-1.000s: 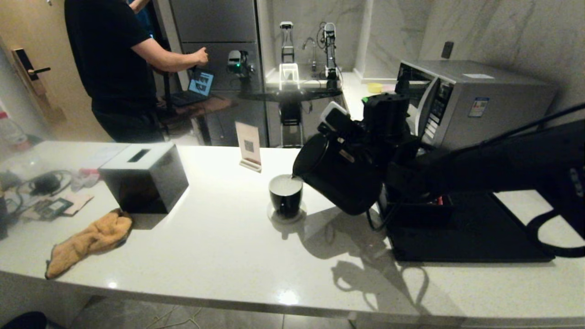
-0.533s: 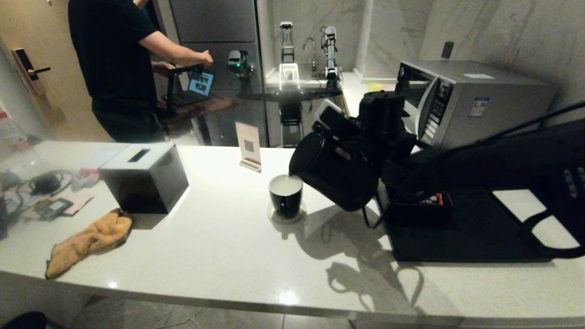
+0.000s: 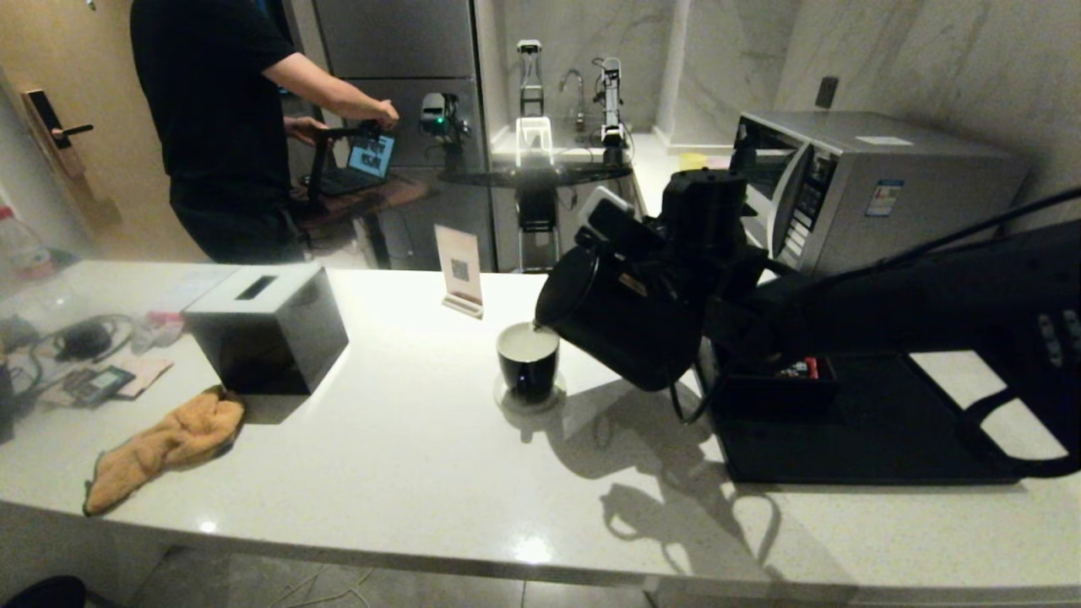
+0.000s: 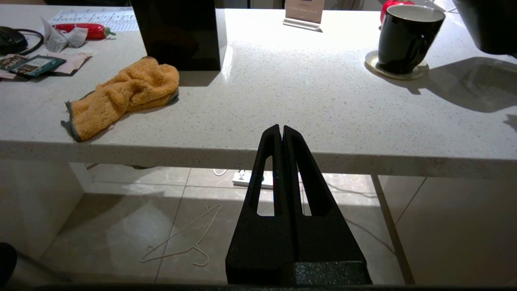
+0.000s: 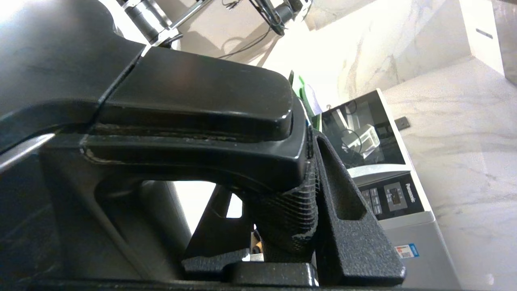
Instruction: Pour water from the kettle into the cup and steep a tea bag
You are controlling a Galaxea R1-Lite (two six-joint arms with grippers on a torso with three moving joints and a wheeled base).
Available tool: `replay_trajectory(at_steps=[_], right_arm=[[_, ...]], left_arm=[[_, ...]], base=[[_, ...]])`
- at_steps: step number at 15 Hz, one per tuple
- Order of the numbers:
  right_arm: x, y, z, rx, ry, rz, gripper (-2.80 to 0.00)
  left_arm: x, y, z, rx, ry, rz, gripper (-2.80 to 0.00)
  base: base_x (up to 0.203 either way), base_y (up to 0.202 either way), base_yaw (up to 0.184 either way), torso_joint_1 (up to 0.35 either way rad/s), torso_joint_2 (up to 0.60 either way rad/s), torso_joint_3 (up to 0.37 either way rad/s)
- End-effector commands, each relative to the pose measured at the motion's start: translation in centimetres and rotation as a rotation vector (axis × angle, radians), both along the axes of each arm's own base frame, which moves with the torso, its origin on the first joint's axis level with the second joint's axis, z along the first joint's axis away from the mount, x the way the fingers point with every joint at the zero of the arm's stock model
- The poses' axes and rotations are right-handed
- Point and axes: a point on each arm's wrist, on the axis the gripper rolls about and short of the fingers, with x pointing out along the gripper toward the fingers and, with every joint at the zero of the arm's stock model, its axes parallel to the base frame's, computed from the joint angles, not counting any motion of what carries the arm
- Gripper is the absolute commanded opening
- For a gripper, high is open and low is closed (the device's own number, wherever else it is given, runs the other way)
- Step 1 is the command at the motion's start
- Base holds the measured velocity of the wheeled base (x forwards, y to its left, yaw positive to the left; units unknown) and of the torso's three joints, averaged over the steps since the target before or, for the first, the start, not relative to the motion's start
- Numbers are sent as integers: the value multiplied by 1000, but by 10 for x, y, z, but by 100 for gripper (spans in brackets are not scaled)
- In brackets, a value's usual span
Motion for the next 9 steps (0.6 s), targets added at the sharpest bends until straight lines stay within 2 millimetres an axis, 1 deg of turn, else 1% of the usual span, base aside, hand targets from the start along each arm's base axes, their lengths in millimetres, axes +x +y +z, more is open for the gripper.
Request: replay_trajectory(at_steps=[1,9], right_arm=[[0,0,1,-4,-5,-2,-280],[0,1,1,-35,-18,11,-280]], left_arm=[[0,0,0,0,2,0,-280],[0,0,0,0,0,0,-280]], base=[[0,0,0,0,0,0],[0,0,0,0,0,0]])
